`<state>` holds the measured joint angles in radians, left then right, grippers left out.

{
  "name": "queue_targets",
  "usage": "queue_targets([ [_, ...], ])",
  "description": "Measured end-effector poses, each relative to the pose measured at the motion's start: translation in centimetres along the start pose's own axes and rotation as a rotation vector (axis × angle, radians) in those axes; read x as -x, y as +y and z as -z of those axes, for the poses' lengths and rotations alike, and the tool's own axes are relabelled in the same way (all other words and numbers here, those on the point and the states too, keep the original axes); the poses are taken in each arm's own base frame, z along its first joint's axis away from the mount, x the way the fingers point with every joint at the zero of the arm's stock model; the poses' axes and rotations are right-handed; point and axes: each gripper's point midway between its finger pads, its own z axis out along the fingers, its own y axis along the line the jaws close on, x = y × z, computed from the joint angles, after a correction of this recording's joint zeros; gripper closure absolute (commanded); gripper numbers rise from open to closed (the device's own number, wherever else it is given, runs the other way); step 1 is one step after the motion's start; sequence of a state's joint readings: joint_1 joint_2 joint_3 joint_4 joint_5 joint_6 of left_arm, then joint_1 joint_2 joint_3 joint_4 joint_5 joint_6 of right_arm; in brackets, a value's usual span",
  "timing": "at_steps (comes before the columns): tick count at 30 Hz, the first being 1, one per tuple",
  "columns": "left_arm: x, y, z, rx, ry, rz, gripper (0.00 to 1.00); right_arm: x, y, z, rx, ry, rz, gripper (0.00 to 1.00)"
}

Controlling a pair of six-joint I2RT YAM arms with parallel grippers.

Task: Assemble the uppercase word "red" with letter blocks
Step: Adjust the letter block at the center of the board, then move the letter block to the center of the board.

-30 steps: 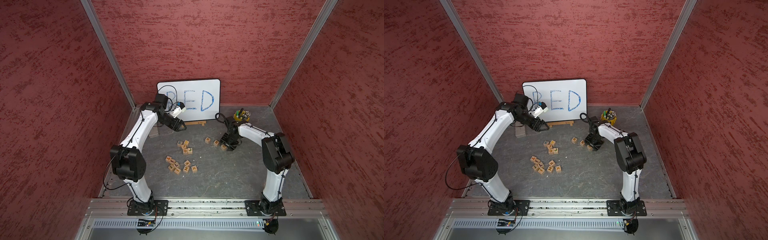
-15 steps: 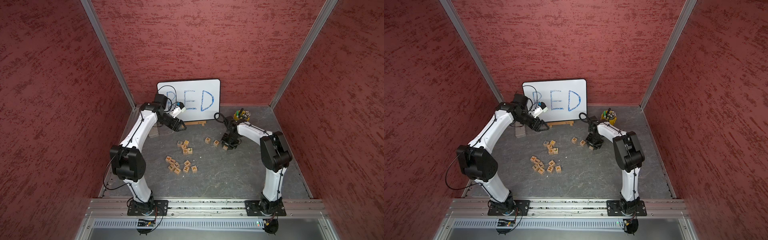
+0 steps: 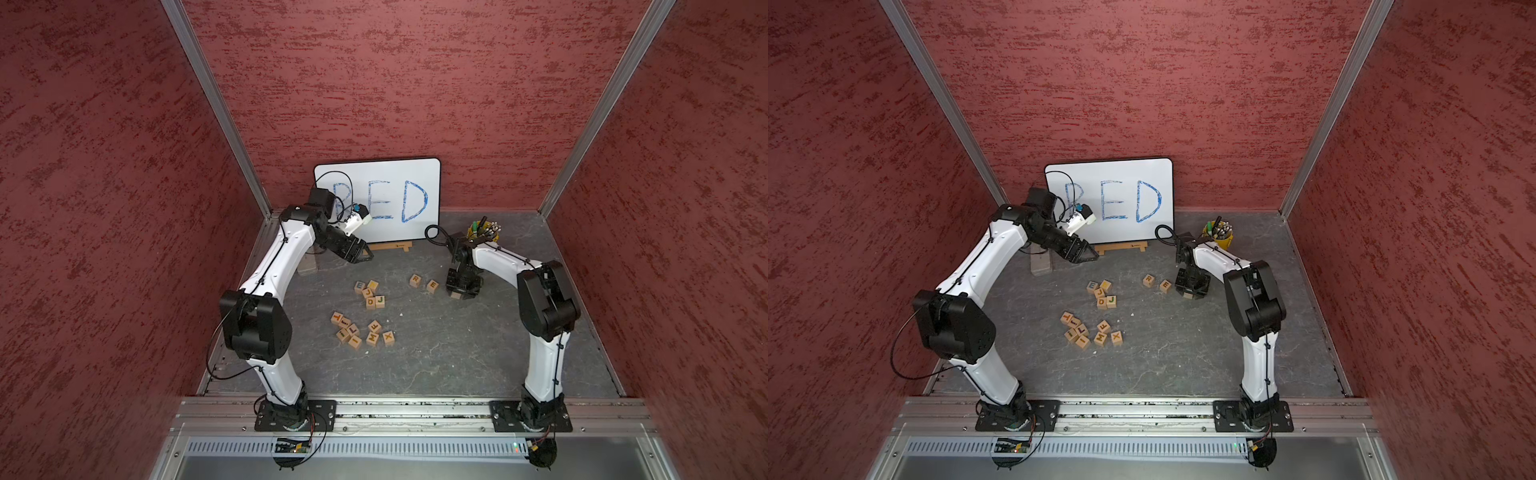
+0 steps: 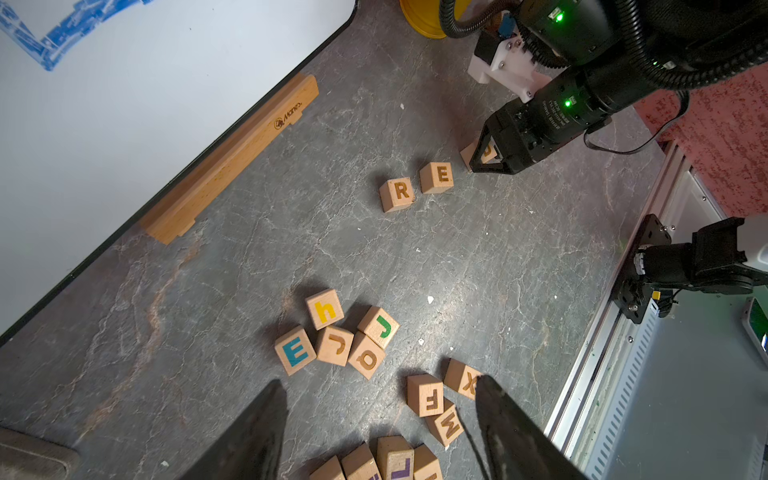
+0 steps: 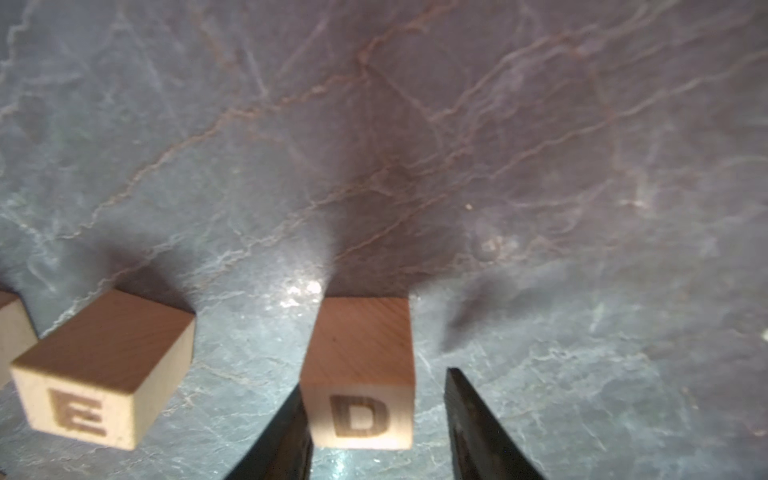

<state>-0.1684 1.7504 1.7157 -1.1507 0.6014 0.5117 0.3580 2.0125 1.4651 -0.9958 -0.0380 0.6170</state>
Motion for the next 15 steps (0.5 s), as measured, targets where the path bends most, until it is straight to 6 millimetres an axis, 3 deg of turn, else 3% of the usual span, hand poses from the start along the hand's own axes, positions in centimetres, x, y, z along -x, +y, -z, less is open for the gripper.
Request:
queue_targets([
  [3,0.0,0.0,0.0,0.0,0.0,0.0,0.27,0.5,0.1,0.7,-0.007,-0.018,-0.001,0.44],
  [7,0.0,0.0,0.0,0.0,0.001,-0.001,0.27,1.9,1.1,3.1,0.03,-0.074,-0.032,0.43],
  [12,-0.1,0.0,0.0,0.0,0.003,-0.001,0.27,3.3,3.9,7.1,0.134,-0.142,-0.063,0.42],
  [15,-0.1,0.0,0.0,0.0,0.003,-0.004,0.21,3.3,5.9,8.1,0.167,-0.143,-0.048,0.42],
])
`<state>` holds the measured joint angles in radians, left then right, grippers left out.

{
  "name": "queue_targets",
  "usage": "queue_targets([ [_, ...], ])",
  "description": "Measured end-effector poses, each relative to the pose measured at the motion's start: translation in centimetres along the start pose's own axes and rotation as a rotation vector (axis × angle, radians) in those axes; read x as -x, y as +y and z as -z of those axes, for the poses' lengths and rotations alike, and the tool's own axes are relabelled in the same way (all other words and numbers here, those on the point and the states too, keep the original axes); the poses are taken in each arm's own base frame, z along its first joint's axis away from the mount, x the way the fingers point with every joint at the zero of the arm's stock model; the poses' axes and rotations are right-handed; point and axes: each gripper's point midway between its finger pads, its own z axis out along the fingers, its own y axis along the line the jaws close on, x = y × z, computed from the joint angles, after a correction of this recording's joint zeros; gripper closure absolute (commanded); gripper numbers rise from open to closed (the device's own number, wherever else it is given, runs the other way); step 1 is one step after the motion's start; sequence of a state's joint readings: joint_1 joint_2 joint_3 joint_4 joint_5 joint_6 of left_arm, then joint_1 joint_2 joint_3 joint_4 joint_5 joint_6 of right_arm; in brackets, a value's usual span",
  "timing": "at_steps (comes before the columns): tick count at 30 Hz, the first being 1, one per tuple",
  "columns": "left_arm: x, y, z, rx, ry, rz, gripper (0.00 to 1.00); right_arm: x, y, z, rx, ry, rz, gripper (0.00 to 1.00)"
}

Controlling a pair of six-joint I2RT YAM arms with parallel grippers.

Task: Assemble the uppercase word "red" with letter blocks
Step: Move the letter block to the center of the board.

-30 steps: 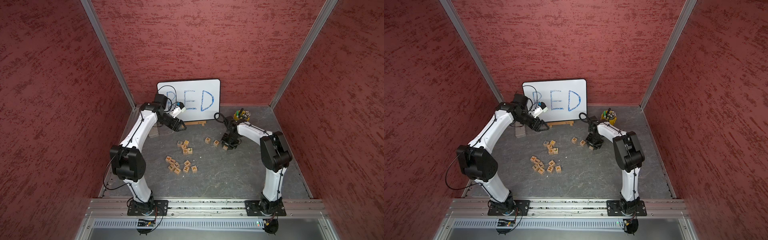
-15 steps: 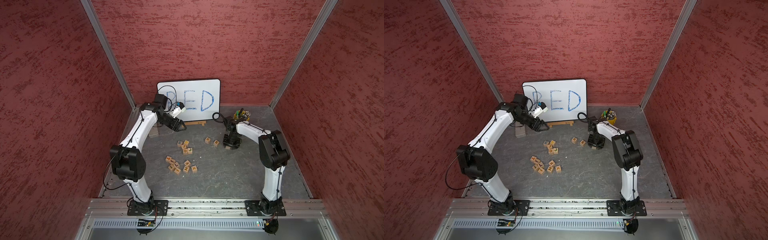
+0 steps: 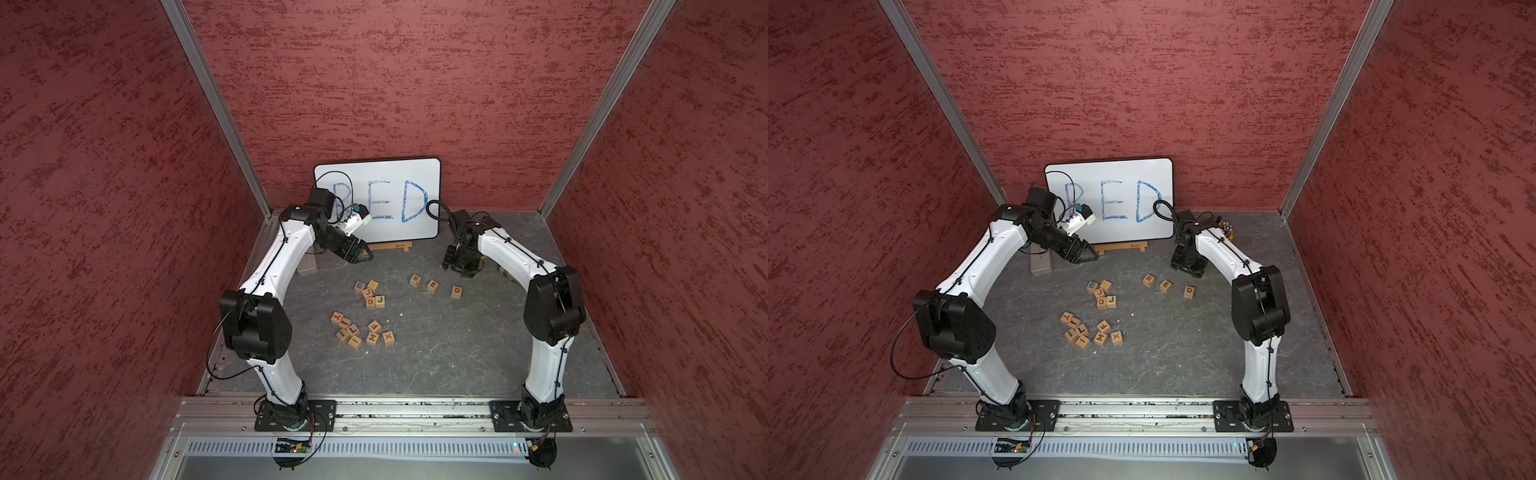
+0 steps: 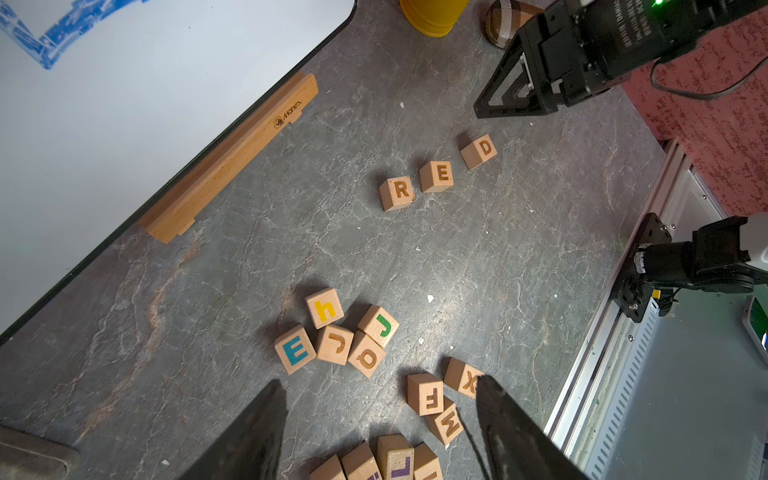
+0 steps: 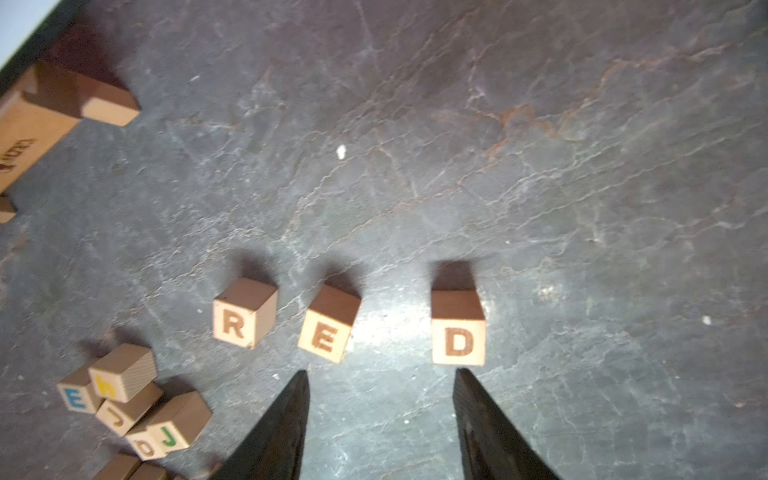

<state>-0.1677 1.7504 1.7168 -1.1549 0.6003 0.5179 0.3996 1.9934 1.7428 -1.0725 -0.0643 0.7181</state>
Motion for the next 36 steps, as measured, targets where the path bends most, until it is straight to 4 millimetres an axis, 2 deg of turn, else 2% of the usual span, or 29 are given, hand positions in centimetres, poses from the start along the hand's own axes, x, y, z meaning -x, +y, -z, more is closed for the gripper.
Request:
queue_targets([
  [4,0.0,0.1,0.0,0.001,-0.002,-0.009,0.13,-1.3,2.2,-1.4,0.004,0.044,0.036,0.43],
  [7,-0.2,0.1,0.0,0.001,0.0,-0.01,0.1,-2.6,2.3,-3.1,-0.021,0.097,0.048,0.43],
  [11,-0.9,0.2,0.2,0.004,0.004,-0.003,0.07,-3.3,1.7,-4.4,-0.049,0.137,0.04,0.44],
  [21,-1.0,0.5,0.8,0.008,-0.009,-0.007,0.07,-4.1,1.1,-5.6,-0.063,0.168,0.024,0.44],
  [36,-1.2,0.1,1.3,0.01,-0.018,-0.021,0.07,-4.0,1.6,-6.5,-0.037,0.169,0.018,0.46],
])
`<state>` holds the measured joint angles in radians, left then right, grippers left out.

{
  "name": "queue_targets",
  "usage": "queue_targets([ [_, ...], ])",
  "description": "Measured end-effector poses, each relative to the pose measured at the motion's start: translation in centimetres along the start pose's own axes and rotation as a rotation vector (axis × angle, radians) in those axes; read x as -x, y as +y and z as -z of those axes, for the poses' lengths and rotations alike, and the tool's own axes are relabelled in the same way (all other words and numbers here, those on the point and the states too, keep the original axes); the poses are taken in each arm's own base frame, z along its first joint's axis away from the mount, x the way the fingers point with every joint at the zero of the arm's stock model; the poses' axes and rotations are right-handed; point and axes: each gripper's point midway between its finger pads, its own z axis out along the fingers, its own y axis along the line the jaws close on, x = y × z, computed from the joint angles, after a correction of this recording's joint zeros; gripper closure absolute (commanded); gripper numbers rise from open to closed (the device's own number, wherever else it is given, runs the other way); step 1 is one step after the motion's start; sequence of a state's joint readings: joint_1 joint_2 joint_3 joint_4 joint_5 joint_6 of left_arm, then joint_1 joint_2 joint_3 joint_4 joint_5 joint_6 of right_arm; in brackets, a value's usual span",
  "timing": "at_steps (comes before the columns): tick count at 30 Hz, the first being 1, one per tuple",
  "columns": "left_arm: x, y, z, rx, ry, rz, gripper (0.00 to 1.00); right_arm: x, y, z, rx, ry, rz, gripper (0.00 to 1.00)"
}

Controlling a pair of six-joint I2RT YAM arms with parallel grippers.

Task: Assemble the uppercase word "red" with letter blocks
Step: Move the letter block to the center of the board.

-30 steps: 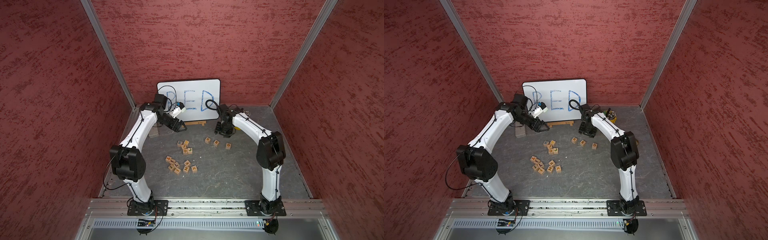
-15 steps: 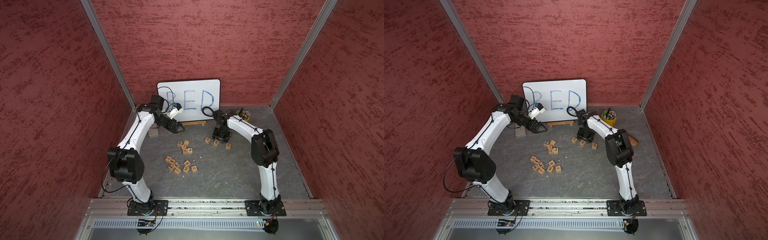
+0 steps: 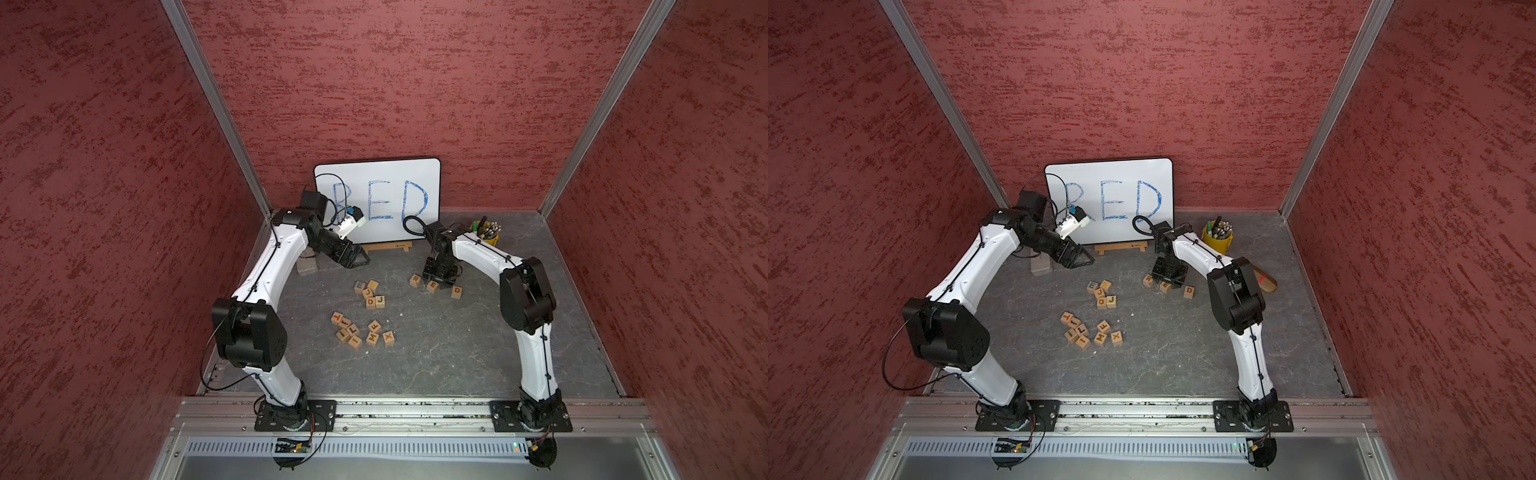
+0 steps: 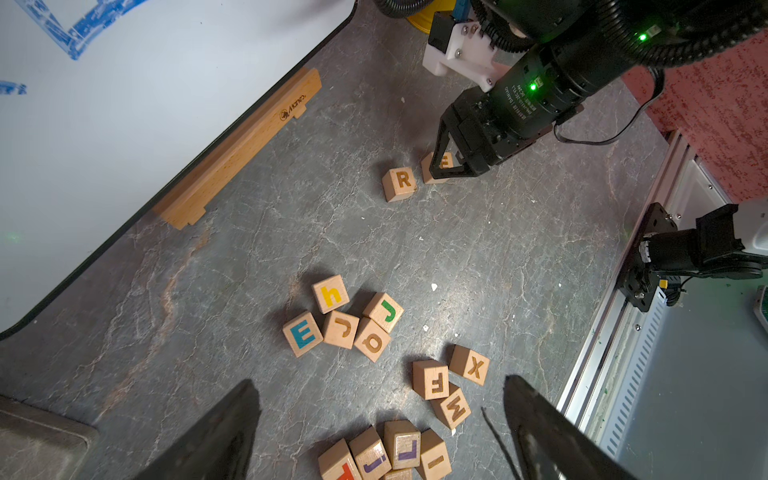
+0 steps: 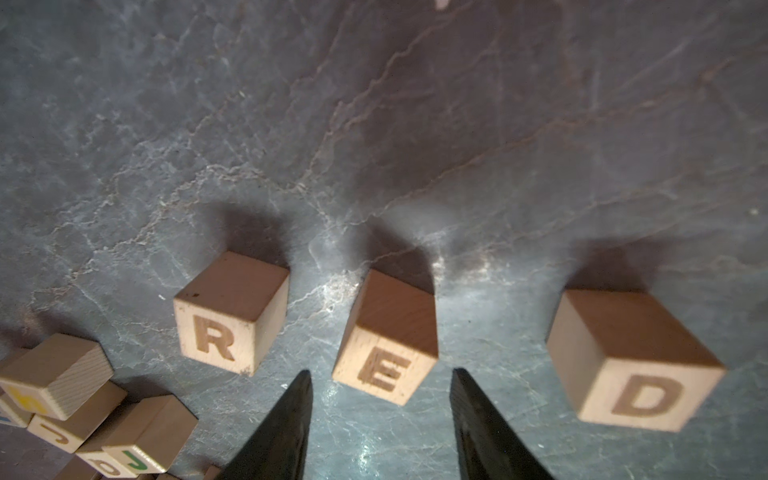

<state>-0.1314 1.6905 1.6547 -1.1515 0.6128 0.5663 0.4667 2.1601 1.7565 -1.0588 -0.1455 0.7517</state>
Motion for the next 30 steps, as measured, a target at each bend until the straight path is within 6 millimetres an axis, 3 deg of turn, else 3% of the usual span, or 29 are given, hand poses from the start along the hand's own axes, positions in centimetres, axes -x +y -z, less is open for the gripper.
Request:
queue_targets([
  [15,-0.2,0.0,-0.1,-0.005,0.003,0.006,0.07,-0.1,-1.2,-2.3,-0.066,0.029,0.041,0.57],
  [20,-0.2,0.0,-0.1,-0.009,0.001,0.006,0.07,0.0,-2.3,-2.2,-0.119,0.023,0.081,0.66],
  [27,-0.2,-0.1,-0.1,-0.011,0.0,0.006,0.07,0.0,-3.2,-2.1,-0.163,0.018,0.115,0.65],
  [30,-0.2,-0.1,-0.1,-0.011,0.0,0.006,0.07,0.0,-3.2,-2.1,-0.166,0.018,0.121,0.58],
])
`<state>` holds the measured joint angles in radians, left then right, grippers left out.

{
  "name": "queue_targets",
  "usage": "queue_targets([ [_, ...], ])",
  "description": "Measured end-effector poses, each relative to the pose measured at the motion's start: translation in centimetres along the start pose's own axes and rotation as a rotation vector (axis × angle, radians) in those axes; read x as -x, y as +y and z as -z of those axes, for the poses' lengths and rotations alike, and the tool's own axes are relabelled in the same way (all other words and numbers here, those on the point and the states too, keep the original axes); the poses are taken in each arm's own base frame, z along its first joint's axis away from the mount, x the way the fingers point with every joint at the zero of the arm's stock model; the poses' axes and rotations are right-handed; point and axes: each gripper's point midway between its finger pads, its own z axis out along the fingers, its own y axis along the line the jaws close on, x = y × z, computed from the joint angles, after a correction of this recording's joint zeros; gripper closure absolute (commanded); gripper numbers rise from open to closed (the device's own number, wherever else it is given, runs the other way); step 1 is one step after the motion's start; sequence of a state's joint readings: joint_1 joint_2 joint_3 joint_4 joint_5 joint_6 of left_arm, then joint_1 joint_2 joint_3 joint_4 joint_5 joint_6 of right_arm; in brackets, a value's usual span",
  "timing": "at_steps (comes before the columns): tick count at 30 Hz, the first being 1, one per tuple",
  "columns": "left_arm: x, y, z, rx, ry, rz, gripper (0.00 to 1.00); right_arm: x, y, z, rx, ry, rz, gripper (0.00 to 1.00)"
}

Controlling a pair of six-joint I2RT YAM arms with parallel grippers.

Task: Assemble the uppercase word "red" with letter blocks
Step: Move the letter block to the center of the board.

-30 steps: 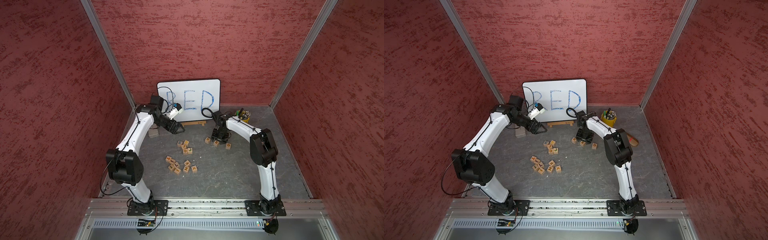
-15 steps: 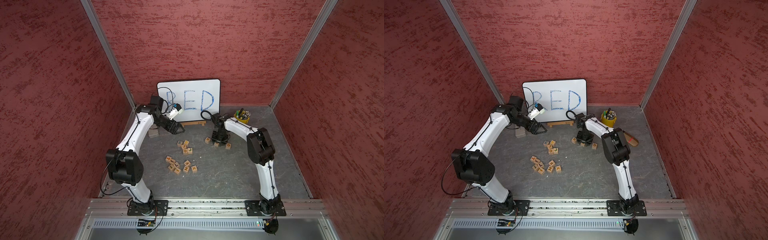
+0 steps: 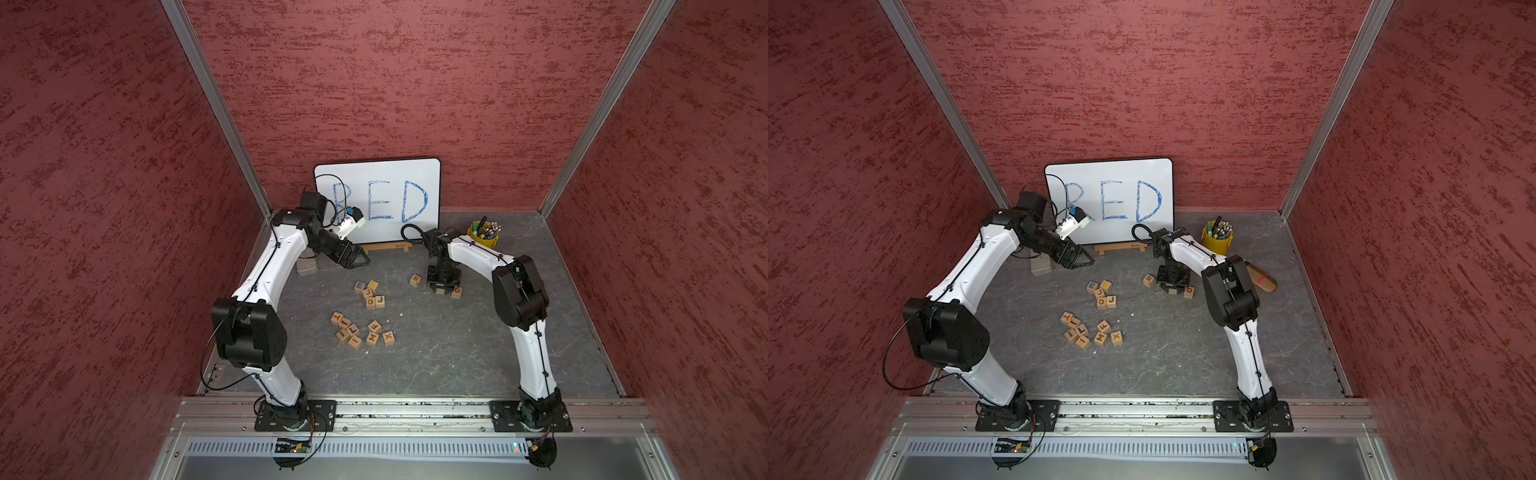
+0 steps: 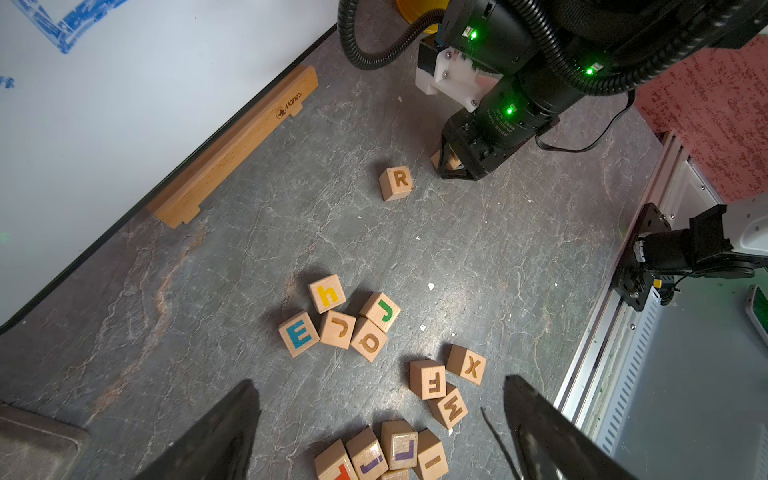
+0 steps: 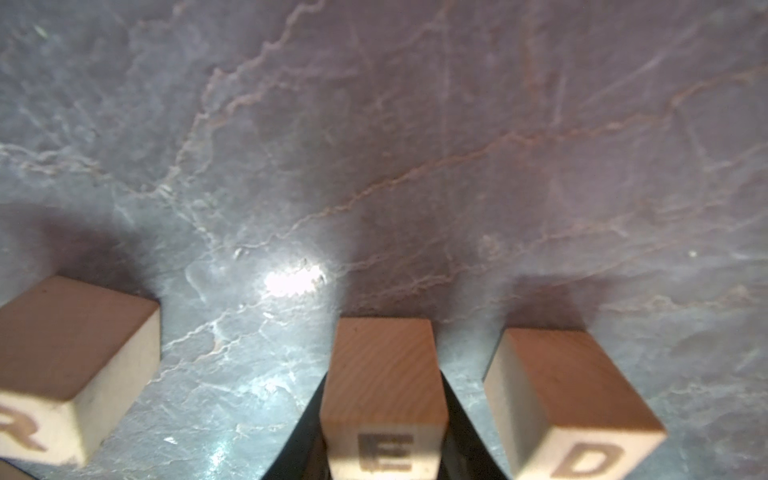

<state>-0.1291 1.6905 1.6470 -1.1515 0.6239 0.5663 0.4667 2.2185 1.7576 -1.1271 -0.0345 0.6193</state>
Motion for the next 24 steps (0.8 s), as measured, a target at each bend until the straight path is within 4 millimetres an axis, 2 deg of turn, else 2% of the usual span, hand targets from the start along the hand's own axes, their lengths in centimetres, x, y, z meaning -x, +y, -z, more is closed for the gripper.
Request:
queue_targets([
  [5,0.0,0.0,0.0,0.0,0.0,0.0,0.07,-0.3,-0.5,-0.4,-0.018,0.01,0.001,0.48],
  [12,0.0,0.0,0.0,0.0,0.0,0.0,0.07,0.3,-0.6,0.7,-0.031,-0.027,-0.006,0.45],
  [20,-0.1,-0.1,0.0,-0.003,0.006,0.005,0.07,3.2,2.8,5.7,0.103,-0.136,-0.046,0.44],
  [24,-0.1,-0.1,0.1,-0.003,0.005,0.002,0.01,4.1,5.1,7.8,0.166,-0.167,-0.039,0.44],
])
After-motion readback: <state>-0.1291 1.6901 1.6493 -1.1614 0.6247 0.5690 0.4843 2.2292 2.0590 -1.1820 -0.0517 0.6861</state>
